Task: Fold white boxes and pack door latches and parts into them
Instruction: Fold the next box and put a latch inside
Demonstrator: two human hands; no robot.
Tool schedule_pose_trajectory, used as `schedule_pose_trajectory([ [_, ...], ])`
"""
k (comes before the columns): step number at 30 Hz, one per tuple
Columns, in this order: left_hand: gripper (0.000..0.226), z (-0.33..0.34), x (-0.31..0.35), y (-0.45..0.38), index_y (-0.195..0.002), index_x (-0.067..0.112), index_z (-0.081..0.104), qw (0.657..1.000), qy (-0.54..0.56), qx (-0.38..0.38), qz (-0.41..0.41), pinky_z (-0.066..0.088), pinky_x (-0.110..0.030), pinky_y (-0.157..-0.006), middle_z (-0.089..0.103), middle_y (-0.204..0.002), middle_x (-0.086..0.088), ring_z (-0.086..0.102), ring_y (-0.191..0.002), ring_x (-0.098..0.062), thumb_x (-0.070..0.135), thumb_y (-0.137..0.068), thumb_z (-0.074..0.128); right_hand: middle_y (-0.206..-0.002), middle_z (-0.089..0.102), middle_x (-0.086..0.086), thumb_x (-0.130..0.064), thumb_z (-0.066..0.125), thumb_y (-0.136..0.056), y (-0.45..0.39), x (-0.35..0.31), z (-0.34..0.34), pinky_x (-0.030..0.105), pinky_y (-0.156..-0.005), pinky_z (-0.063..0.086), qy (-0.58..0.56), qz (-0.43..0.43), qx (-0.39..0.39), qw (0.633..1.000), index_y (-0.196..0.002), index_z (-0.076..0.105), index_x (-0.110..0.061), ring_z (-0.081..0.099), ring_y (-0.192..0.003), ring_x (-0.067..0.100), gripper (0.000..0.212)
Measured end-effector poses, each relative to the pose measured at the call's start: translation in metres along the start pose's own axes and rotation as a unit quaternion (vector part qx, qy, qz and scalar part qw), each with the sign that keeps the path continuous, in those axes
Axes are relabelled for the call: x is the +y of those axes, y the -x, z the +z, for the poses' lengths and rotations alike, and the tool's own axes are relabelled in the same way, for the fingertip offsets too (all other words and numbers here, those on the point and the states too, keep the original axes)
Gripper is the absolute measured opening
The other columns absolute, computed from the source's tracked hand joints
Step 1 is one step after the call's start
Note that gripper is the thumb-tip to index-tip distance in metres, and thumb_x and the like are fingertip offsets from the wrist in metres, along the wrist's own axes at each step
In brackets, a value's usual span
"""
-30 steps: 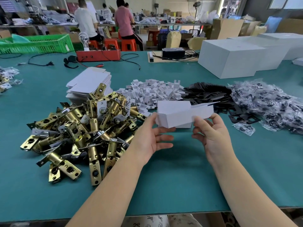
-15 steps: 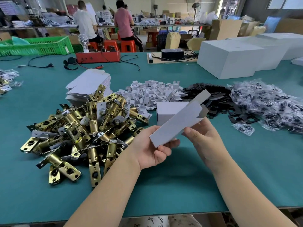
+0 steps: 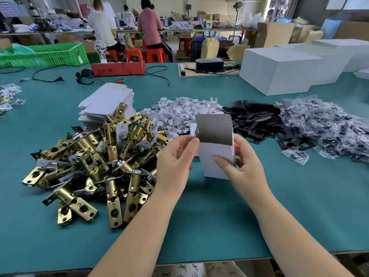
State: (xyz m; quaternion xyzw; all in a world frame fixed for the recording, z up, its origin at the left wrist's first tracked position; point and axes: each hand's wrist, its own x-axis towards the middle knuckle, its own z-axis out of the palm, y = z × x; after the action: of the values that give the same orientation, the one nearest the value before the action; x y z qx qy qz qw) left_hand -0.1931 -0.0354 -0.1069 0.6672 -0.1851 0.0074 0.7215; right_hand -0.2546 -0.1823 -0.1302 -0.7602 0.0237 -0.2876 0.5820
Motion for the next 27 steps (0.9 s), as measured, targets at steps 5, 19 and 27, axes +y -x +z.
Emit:
schedule_pose_trajectory([
  [5,0.029,0.0,-0.003,-0.002,-0.064,0.028,0.063,0.998,0.014,0.054,0.015,0.047,-0.019,-0.047,0.06,-0.058,0.014,0.058,-0.057,-0.004,0.053,-0.078,0.061,-0.132,0.055,-0.004,-0.015,0.071,-0.084,0.006,-0.002,0.007,0.037,-0.102,0.045,0.084,-0.072,-0.026,0.993,-0.129,0.017,-0.073,0.05,-0.123,0.015,0.091],
  [19,0.039,-0.006,-0.008,-0.012,-0.102,0.042,0.069,0.996,0.059,-0.026,-0.054,0.057,-0.024,-0.071,0.071,-0.104,0.017,0.067,-0.093,-0.002,0.008,-0.1,0.048,-0.102,0.059,-0.012,-0.007,0.077,-0.079,0.006,0.005,0.002,0.029,-0.084,0.051,0.118,-0.104,0.009,0.988,-0.121,0.031,-0.06,0.061,-0.096,0.021,0.081],
  [27,0.041,0.003,-0.01,0.003,-0.125,0.039,0.06,0.995,-0.05,-0.086,0.009,0.048,-0.025,-0.096,0.069,-0.113,0.01,0.062,-0.107,-0.002,0.045,-0.084,0.055,-0.108,0.052,-0.045,-0.014,0.084,-0.072,0.005,-0.002,0.006,0.006,-0.083,0.043,0.079,-0.07,0.084,0.991,-0.109,0.033,-0.072,0.057,-0.101,-0.01,0.086],
])
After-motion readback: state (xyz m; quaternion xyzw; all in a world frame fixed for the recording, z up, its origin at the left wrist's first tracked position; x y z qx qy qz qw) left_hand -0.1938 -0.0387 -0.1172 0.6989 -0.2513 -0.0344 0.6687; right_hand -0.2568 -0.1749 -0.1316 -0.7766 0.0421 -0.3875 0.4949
